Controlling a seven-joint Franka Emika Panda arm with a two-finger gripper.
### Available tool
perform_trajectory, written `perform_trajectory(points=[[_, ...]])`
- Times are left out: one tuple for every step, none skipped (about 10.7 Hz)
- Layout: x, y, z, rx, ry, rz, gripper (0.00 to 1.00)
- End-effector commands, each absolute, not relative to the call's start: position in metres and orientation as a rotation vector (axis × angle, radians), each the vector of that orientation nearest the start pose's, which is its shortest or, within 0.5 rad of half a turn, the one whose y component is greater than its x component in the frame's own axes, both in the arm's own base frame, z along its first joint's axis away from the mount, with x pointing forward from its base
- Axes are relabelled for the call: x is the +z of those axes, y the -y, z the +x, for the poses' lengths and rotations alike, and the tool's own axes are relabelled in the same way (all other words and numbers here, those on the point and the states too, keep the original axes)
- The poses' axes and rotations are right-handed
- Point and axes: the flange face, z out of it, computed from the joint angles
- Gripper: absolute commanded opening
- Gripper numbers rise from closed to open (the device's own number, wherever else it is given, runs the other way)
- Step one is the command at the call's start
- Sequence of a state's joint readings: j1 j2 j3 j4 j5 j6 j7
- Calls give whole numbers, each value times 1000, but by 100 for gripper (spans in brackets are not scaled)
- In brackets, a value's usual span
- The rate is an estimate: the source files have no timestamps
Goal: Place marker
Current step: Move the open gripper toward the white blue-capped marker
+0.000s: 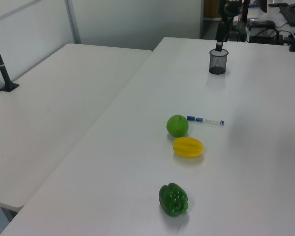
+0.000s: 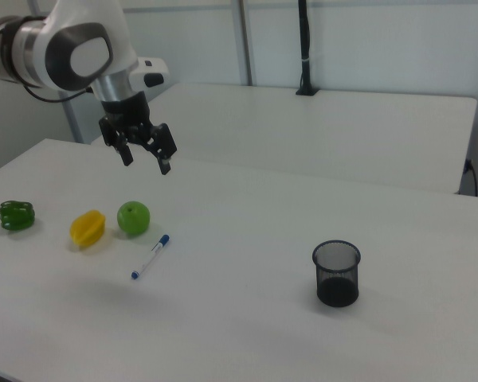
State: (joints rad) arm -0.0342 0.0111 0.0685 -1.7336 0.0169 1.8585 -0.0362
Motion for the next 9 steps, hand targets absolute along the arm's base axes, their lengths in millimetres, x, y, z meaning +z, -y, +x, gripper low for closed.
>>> perform_trajectory(points=[[530,-21,586,-223,137,-3115,100],[517,-24,592,-202,143,-3114,100],[501,-31,600,-194,164,-3115,100],[487,-35,605,-183,181,-3124,100],[475,-41,610,-174,204,-3130,100],[461,-43,616,-179,212,-3132,100],[450,-44,622,-196,213,-3130,100],[436,-53,626,-181,232,-3127,100],[425,-61,629,-174,252,-3126,100]])
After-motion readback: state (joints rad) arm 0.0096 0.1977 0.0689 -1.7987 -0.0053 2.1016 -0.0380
